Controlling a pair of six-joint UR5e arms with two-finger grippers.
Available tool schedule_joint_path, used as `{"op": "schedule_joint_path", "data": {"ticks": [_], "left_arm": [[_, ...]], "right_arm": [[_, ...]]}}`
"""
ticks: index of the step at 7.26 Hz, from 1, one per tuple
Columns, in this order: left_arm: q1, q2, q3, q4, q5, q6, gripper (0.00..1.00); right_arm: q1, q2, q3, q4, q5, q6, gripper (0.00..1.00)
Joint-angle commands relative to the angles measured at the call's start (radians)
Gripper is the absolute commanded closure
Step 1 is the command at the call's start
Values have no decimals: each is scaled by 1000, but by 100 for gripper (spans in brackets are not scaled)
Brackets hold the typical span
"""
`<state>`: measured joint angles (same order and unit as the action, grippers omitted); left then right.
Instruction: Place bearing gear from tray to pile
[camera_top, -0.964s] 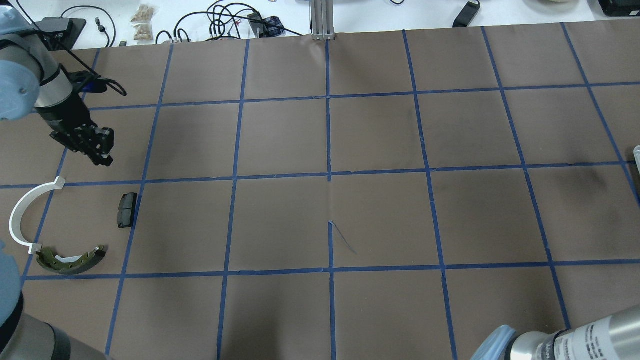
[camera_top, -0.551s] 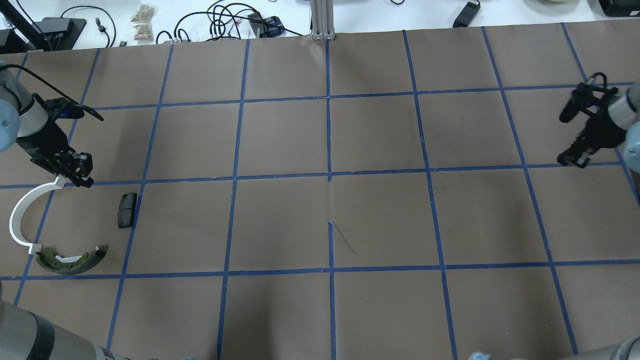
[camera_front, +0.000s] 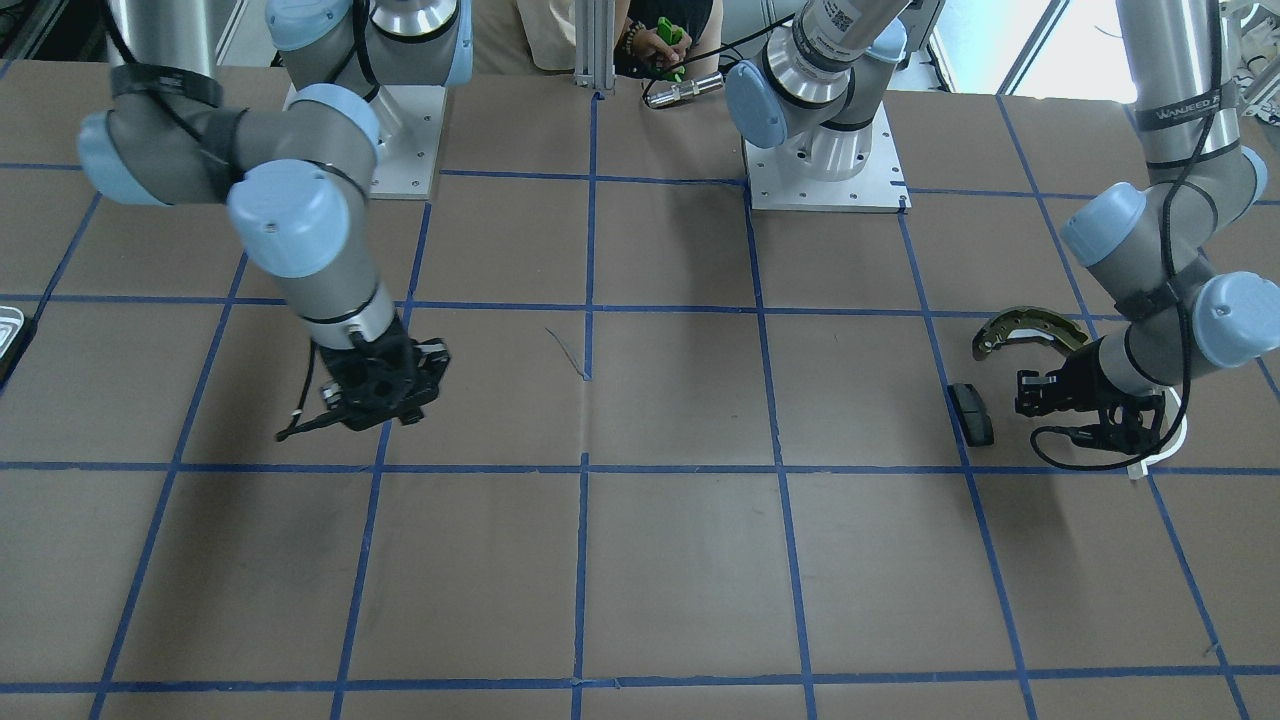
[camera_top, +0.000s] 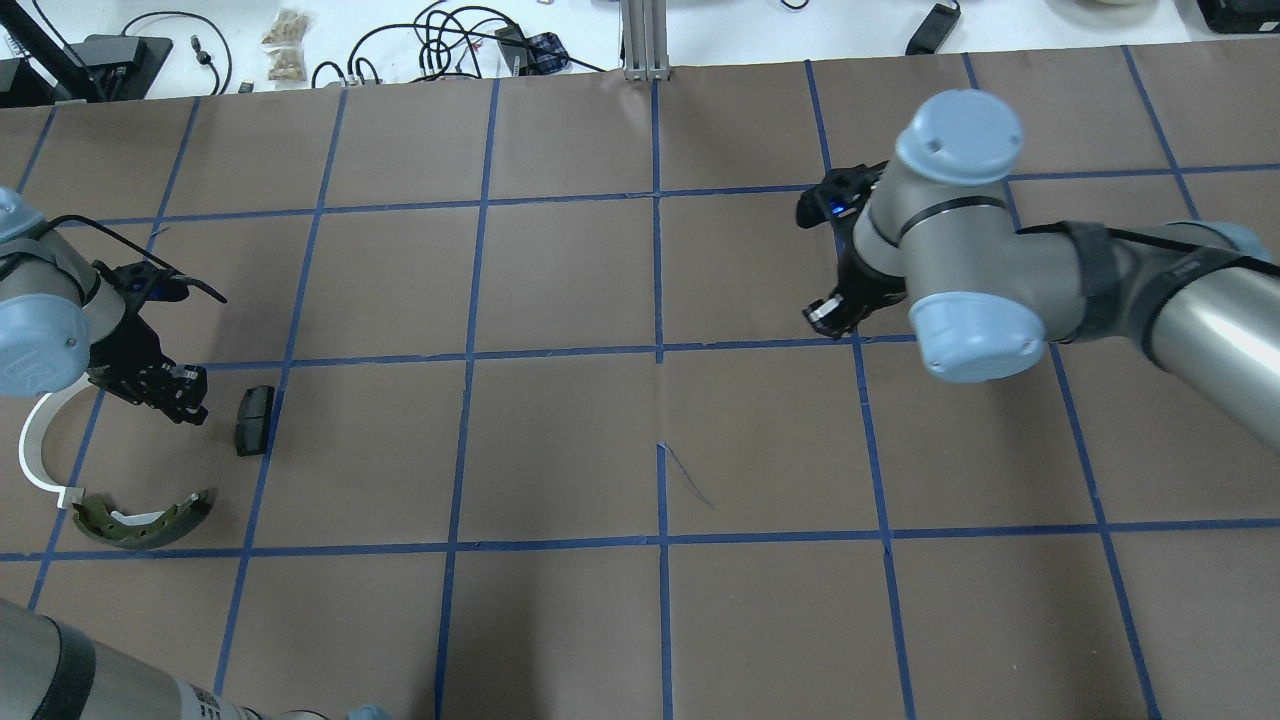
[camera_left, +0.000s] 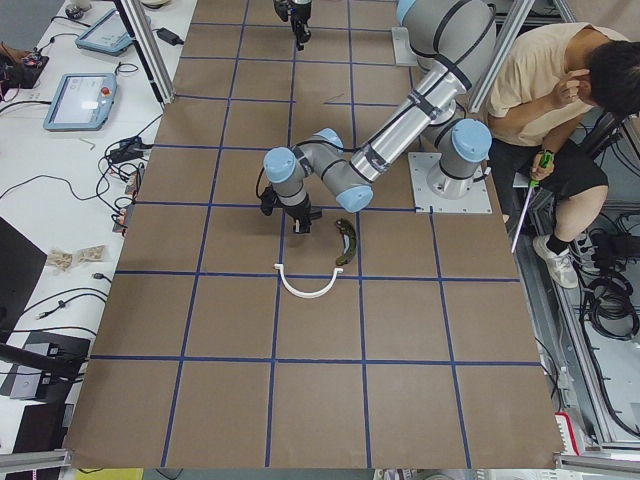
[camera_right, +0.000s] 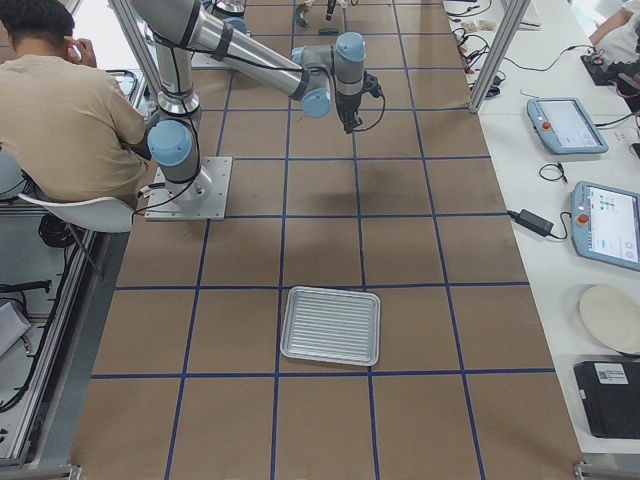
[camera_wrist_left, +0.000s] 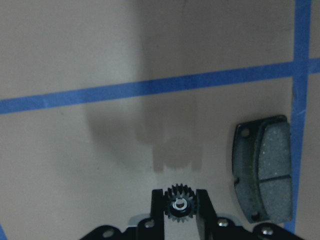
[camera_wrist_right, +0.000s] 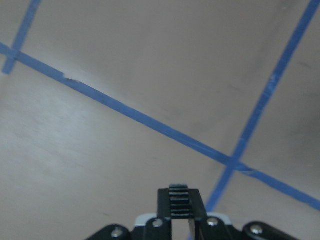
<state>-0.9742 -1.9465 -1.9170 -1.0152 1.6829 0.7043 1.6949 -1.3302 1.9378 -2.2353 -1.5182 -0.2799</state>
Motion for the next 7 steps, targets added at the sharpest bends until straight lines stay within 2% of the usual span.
{"op": "schedule_joint_path", "data": {"ticks": [1,2,3,4,5,6,7], "left_arm": [[6,0,-14,10,4,4,98],[6,-2,-16,10,23,4,56],[6,-3,-13,10,27,3,1],[3,-5,-1,7,23,1,0],[-23,15,13,-3,20,-12,0],[-78,11,62,-22,24,-18,0],[-157,21,144,-154,18,-61,0]], "right_arm": [[237,63,-37,0,21,503,100],[303,101,-39,-18,39,641,100],[321,139,-39,-94,67,736,100],[331,158,-36,-130,82,817,94],[328,164,-31,-132,134,803,49],[304,157,-46,-130,131,783,0],[272,154,-83,-110,125,739,0]]}}
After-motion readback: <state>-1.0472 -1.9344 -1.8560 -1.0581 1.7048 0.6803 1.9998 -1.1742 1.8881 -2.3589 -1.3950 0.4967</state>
